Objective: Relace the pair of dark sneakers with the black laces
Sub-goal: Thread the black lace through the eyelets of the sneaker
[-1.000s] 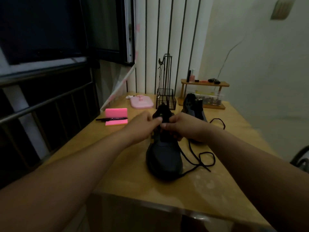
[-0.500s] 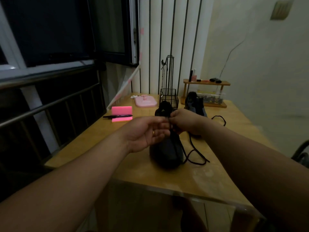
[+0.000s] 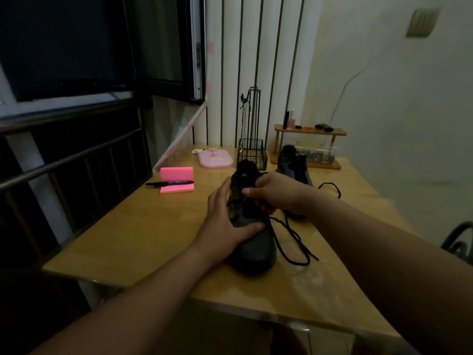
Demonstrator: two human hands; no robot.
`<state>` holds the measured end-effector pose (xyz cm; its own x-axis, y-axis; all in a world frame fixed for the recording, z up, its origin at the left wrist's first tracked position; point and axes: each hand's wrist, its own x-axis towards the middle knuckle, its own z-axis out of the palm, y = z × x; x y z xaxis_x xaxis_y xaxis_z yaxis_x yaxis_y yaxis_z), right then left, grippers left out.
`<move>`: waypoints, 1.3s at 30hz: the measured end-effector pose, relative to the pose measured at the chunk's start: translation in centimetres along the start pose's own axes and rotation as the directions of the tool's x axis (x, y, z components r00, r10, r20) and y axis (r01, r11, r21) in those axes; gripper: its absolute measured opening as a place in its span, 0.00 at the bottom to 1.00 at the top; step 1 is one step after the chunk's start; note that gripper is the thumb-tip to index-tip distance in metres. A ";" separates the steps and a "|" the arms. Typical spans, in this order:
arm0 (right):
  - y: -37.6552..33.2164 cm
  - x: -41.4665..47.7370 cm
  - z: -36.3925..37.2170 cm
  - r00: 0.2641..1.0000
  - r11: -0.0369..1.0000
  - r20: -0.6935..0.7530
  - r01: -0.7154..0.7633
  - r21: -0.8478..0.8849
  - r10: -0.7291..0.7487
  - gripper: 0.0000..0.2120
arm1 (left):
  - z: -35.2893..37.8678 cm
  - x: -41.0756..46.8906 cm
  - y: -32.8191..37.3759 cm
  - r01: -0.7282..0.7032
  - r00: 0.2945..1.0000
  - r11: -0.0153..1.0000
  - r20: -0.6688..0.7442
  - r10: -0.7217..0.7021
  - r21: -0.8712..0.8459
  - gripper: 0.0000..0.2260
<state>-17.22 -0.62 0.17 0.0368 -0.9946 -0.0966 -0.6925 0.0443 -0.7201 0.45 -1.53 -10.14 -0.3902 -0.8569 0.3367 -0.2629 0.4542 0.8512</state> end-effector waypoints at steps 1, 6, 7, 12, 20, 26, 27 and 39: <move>-0.1 0.0 -0.1 1.000 1.000 -0.004 0.003 -0.024 -0.003 0.12 | 0.1 -0.1 -0.3 -0.009 1.000 1.000 -0.001 0.009 0.010 0.53; -1.7 0.9 -1.1 0.987 0.997 -0.155 0.022 -0.076 -0.033 0.11 | 0.2 0.2 -0.7 -0.042 0.999 0.996 0.003 0.042 0.082 0.53; -2.2 1.2 -1.7 0.978 0.998 -0.203 0.030 -0.057 -0.041 0.11 | 0.2 0.2 -0.7 -0.044 0.999 0.995 0.003 0.044 0.090 0.53; -5.5 3.8 -5.6 0.895 0.989 -0.441 0.123 0.087 -0.073 0.13 | 0.0 0.0 -0.7 -0.032 0.999 0.994 0.007 0.031 0.102 0.53; -7.2 4.7 -5.4 0.900 0.975 -0.413 0.200 0.101 -0.142 0.13 | -1.5 0.6 0.6 -0.023 0.997 0.981 0.071 0.009 0.190 0.44; -7.2 3.9 -5.8 0.908 0.967 -0.369 0.244 0.077 -0.200 0.12 | -3.5 4.8 5.4 0.108 0.989 0.988 -0.089 -0.118 -0.106 0.13; -7.2 3.9 -6.0 0.907 0.966 -0.371 0.246 0.079 -0.201 0.13 | -3.8 5.6 5.8 0.098 0.995 0.995 -0.009 -0.098 -0.024 0.13; -3.3 2.9 -5.0 0.980 0.943 -0.193 0.018 0.332 0.050 0.13 | -3.6 8.3 6.5 0.072 0.987 0.997 0.144 -0.073 0.017 0.12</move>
<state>-18.46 -4.13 5.72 -0.1373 -0.9905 0.0022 -0.4130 0.0553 -0.9090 -1.37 -6.60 -0.40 -0.4927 -0.8440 0.2121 -0.3048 0.3957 0.8663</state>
